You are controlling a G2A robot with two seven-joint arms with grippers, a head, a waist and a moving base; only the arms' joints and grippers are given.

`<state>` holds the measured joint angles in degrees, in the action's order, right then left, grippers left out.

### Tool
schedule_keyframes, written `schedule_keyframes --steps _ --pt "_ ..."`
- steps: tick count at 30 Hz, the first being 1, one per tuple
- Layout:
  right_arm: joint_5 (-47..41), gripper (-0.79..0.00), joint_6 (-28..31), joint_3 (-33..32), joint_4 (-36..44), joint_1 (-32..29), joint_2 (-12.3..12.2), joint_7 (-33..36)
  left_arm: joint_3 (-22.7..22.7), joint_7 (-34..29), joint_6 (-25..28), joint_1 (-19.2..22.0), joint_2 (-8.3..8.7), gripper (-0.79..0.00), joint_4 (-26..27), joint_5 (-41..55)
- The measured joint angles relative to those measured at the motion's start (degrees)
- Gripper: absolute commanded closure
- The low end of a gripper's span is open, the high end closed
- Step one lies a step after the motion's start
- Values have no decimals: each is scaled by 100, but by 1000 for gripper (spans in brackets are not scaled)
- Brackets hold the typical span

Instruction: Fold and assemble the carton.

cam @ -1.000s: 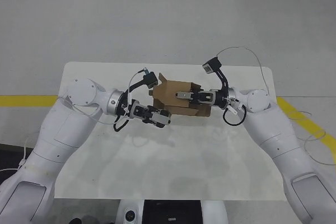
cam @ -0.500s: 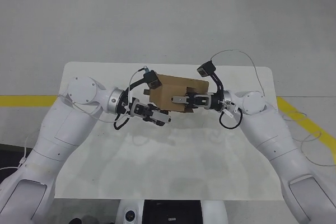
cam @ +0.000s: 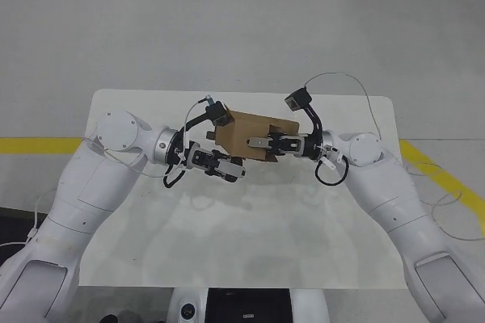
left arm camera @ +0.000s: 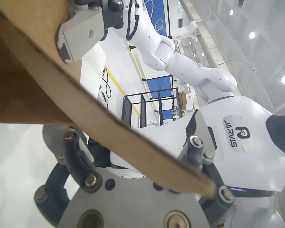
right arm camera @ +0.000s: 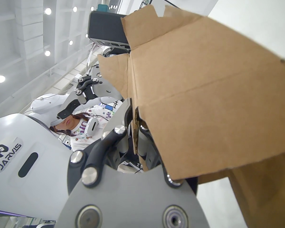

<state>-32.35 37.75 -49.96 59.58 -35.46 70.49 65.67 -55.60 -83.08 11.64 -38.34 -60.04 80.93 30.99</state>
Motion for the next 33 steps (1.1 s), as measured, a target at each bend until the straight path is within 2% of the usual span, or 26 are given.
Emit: schedule_keyframes --steps 7,15,24,33 --pt "-62 0 -21 -289 -101 2 -70 110 -115 -60 23 -76 32 -785 -107 1" --pt "-228 0 -568 -466 88 -96 -190 655 -450 -38 29 -232 135 -785 -406 -128" --pt "-314 0 -827 -541 382 -238 -292 914 -807 164 106 -336 271 -785 -451 -745" --pt "-436 0 -1003 -757 633 -295 -419 1089 -786 214 48 -536 324 -785 -500 -1089"
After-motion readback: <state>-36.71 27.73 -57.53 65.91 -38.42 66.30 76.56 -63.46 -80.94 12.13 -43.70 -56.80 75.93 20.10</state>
